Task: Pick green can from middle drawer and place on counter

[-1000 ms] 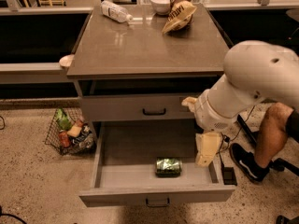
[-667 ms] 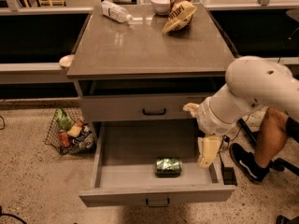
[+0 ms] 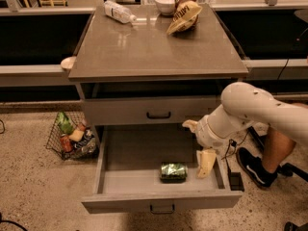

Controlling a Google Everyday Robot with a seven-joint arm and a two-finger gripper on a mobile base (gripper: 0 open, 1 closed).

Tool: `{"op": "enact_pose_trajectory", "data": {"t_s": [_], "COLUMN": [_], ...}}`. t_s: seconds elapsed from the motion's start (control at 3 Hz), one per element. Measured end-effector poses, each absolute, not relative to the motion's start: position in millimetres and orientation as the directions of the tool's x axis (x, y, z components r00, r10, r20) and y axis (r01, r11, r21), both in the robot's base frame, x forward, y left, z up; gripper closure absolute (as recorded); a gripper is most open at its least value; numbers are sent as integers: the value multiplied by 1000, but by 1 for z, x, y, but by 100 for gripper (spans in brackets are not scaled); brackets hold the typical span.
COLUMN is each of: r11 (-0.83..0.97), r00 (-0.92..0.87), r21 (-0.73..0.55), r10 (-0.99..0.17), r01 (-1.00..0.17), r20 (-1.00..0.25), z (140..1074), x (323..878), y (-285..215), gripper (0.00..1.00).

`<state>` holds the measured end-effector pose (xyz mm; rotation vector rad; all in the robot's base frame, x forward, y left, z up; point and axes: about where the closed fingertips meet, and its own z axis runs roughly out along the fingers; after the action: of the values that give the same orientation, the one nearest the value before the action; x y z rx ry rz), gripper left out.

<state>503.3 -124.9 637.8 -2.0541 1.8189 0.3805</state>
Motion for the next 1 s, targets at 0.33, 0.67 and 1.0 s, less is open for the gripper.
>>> {"op": "enact_pose_trajectory", "data": {"t_s": [0.33, 0.67, 1.0], "r11": [-99, -103, -132], "r00": [131, 125, 146], "r21": [-95, -72, -61], "r10": [-891, -888, -886], "r01": [-991, -992, -989], "r20": [-435, -442, -440], "z": [638, 607, 557], "x": [503, 511, 522], "y": [-125, -131, -137], "gripper": [0, 0, 0]}}
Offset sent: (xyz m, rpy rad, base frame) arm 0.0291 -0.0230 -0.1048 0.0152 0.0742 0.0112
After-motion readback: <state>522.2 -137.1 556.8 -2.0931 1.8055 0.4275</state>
